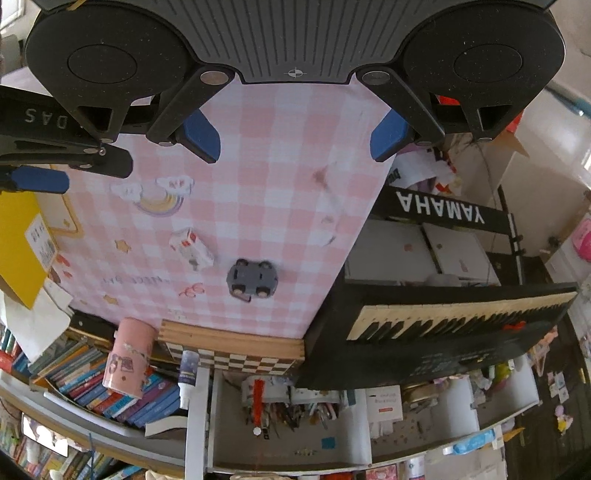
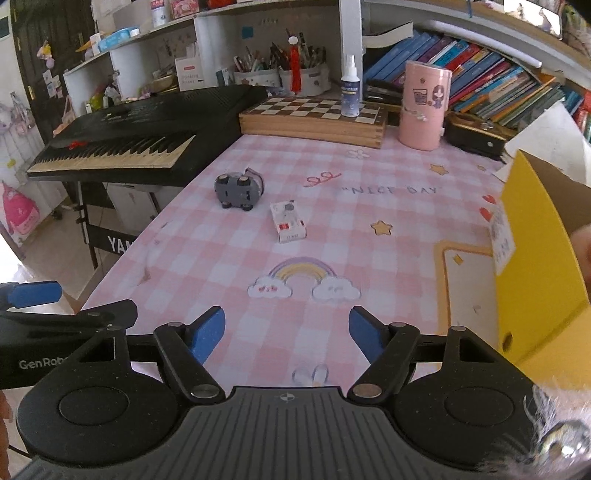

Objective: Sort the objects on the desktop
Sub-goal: 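Grasp the grey toy truck with the left tool while the right tool grasps the white box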

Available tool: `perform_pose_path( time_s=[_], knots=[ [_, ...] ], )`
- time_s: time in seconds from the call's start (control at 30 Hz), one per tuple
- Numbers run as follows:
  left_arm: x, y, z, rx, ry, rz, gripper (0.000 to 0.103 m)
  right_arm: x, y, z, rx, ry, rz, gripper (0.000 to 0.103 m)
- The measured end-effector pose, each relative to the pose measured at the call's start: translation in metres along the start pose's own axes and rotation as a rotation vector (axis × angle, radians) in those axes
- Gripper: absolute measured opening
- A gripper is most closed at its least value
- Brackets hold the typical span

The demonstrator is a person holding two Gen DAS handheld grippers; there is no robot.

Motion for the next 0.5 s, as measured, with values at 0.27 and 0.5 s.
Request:
perform_pose_path(
  time_s=[0.27, 0.5],
  knots=[
    [0.007, 0.033, 0.043, 0.037, -0.017, -0.005, 0.09, 0.015, 0.048, 0.036, -0.004, -0.04, 0.047, 0.045],
    [0.008, 0.069, 0.076, 0.048, -0.06, -0.023, 0.089, 0.017, 0.097, 0.059, 0.012, -0.123, 0.065, 0.037]
  ],
)
Point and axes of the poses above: each gripper's, at about its wrist camera, not at the fingertips, and y roughly the way its jaws point, x to its right, z to its top, the point moved 4 cm from there along y, roughly the way its jaws point, and after that the axes turned 3 degrees about -y, right-handed, at the moved point
